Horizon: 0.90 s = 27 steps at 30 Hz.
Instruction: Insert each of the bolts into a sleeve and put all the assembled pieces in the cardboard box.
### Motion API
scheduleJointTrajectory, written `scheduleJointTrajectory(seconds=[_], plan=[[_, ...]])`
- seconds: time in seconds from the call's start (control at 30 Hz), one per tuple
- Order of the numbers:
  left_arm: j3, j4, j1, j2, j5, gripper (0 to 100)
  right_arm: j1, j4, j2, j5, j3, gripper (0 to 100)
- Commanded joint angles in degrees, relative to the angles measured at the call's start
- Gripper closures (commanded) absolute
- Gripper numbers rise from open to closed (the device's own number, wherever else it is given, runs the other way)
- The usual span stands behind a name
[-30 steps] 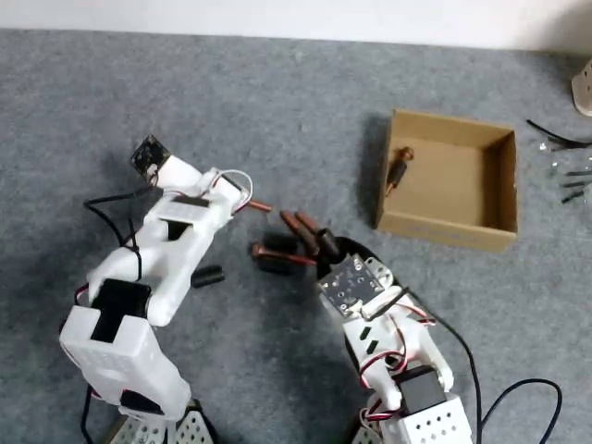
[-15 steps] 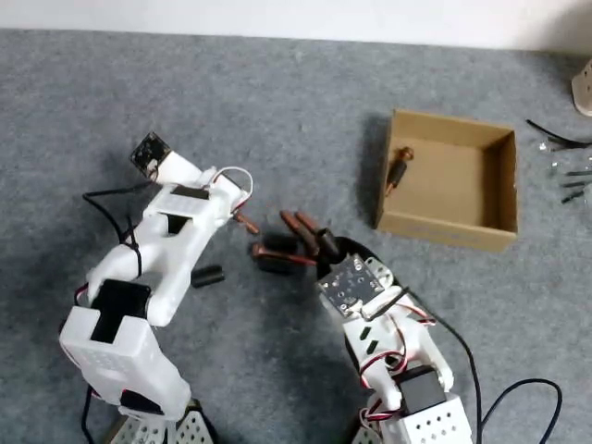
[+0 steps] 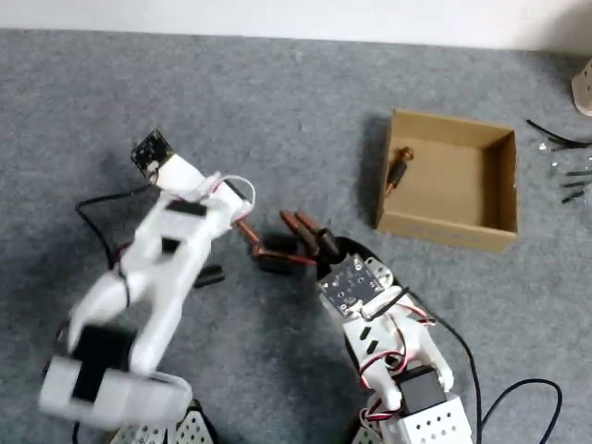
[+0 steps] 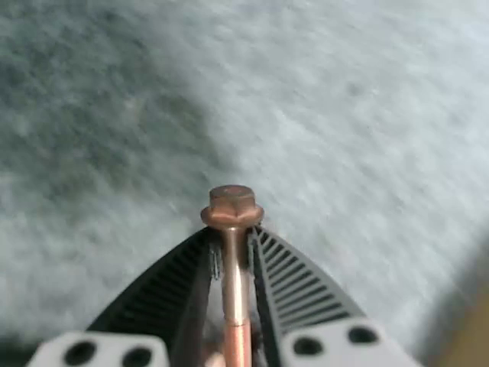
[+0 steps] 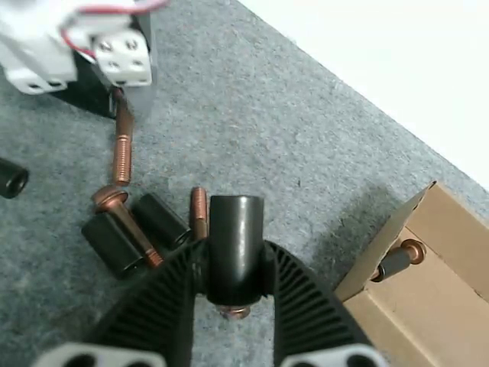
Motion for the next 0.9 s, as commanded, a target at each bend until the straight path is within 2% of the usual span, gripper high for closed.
scheduleJointTrajectory(seconds=[0.0, 0.23, 0.33, 0.6, 0.8, 0.87], plan=[[9.5, -3.8, 3.7, -24.4, -3.0, 100, 0.2, -1.7, -0.9, -0.2, 5.3, 99.3], [35.9, -23.6, 8.0, -60.8, -11.3, 100, -2.6, 0.0, -0.8, -0.1, 5.3, 99.3], [41.5, -26.8, 10.2, -69.4, -12.2, 100, -2.7, 0.0, -0.8, -0.1, 5.3, 99.3], [43.5, -27.2, 17.8, -72.5, -12.1, 99, -2.7, 0.0, -0.8, -0.1, 5.3, 99.3], [44.1, -27.3, 19.2, -72.5, -12.1, 99, -2.7, 0.0, -0.9, -0.1, 5.3, 99.3], [44.9, -29.9, 19.1, -72.5, -12.0, 99, -2.7, 0.0, -1.0, -0.1, 5.3, 99.3]])
